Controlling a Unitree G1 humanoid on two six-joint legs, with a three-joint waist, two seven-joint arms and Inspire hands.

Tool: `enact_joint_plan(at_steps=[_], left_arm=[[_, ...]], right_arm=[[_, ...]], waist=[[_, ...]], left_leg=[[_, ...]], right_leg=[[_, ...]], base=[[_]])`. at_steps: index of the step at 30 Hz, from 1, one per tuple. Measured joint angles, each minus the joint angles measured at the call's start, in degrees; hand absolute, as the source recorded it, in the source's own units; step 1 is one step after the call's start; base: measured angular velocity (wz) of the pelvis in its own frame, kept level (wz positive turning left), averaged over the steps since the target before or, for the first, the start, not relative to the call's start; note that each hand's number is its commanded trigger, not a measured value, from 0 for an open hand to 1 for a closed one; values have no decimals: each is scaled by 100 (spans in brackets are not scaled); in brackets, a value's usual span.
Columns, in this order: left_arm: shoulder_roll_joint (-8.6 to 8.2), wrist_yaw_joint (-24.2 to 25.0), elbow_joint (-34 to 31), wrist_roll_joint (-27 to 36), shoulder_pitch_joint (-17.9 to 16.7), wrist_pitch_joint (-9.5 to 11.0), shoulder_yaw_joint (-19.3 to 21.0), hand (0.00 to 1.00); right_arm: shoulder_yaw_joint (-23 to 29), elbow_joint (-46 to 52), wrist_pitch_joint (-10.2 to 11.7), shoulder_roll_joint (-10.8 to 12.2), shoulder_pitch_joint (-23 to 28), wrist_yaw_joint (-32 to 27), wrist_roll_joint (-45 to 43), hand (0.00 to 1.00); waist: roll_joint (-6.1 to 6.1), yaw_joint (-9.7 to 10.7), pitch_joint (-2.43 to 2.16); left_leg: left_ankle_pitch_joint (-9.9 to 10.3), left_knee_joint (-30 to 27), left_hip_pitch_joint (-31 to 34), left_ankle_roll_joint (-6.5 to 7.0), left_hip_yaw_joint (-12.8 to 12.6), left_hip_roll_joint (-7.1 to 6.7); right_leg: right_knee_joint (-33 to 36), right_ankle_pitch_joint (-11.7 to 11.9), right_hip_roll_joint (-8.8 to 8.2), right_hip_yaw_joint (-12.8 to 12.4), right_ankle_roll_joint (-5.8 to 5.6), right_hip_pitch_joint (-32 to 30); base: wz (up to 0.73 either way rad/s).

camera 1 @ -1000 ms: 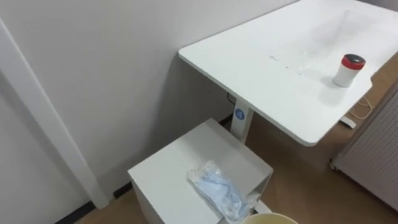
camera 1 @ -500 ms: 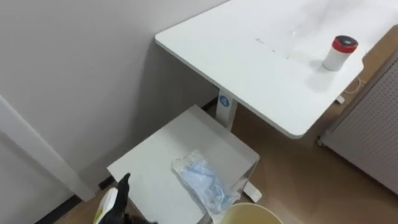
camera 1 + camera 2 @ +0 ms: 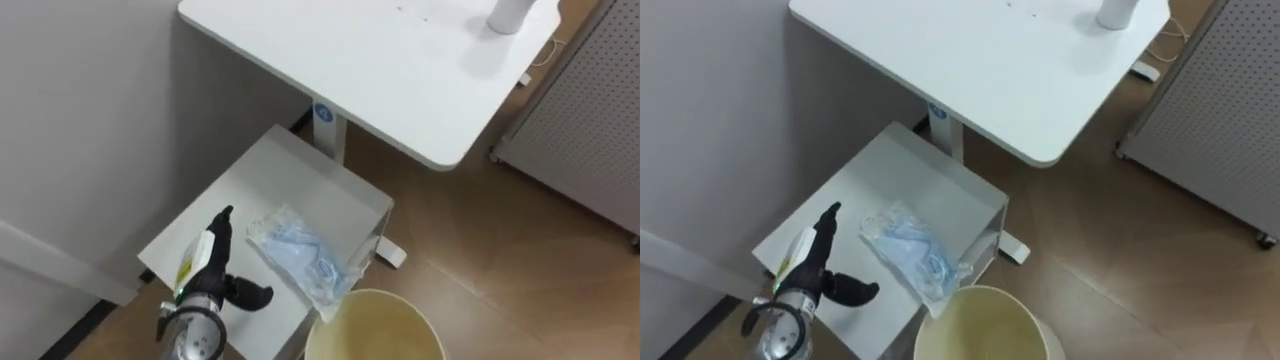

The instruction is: Pick garbage

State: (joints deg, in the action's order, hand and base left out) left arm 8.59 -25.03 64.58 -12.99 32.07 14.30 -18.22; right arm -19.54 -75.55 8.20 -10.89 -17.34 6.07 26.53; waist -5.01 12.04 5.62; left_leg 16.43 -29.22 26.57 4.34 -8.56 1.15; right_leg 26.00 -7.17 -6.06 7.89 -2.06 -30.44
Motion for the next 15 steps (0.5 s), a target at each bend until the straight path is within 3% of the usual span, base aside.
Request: enact_joint_plan(at_steps=[7,9,15], left_arm=[[-27,-213,71,7,214,3,-49,0],[-35,-220,203,-5,268,3,-128,0],[-35,-222,308,-7,278,-14,-124,0]], right_arm=[[-8,42,55,-6,-116,-46,60,100],[-57,130,55,-12,-125,-95,156,100],[-169,409,67,-31,-133,-125,275,100]], waist=[[-6,220,53],[-41,306,92],[-43,360,95]], left_leg=[[10,-73,292,-20,-184,47],[20,-110,353,-37,-211,59],[43,-282,691,-115,-246,130]], right_leg=[[276,-11,5,-105,84,-431],[362,-34,15,-145,113,-532],[629,-120,37,-214,217,-942]], base=[[-9],[-7],[-3]])
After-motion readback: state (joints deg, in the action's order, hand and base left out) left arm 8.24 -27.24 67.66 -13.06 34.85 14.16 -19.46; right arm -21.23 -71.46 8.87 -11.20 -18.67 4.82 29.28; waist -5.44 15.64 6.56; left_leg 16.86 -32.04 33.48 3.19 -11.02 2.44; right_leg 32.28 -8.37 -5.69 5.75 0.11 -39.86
